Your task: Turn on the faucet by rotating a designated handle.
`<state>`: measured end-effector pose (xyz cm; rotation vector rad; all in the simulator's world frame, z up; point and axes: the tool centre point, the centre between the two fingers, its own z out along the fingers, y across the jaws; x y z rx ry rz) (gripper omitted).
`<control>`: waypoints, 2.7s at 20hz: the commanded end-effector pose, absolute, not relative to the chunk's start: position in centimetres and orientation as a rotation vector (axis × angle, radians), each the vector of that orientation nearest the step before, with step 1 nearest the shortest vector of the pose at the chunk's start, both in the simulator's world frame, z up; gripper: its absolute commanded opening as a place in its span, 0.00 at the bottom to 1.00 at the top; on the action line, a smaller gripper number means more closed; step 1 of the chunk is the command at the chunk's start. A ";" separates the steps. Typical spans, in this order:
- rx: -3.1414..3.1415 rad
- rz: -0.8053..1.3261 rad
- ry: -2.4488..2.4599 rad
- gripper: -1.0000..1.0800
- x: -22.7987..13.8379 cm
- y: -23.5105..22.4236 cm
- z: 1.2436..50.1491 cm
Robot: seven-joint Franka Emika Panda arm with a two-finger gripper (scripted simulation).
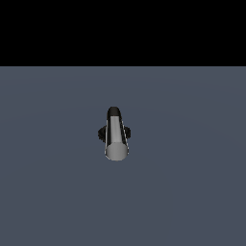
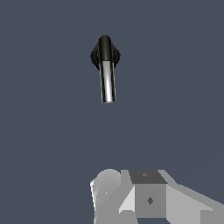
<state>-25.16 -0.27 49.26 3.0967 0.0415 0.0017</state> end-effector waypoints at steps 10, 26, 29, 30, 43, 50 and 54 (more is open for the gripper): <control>3.099 0.002 0.054 0.00 -24.7 0.0 47.3; 3.110 0.001 0.130 0.00 -22.3 1.7 35.6; 3.112 0.001 0.146 0.00 -21.8 2.1 33.1; 3.113 0.001 0.151 0.00 -21.6 2.2 32.4; 3.120 0.000 0.217 0.00 -19.4 3.9 22.6; 3.124 0.000 0.251 0.00 -18.2 4.9 17.6; 3.125 0.000 0.268 0.00 -17.6 5.5 15.1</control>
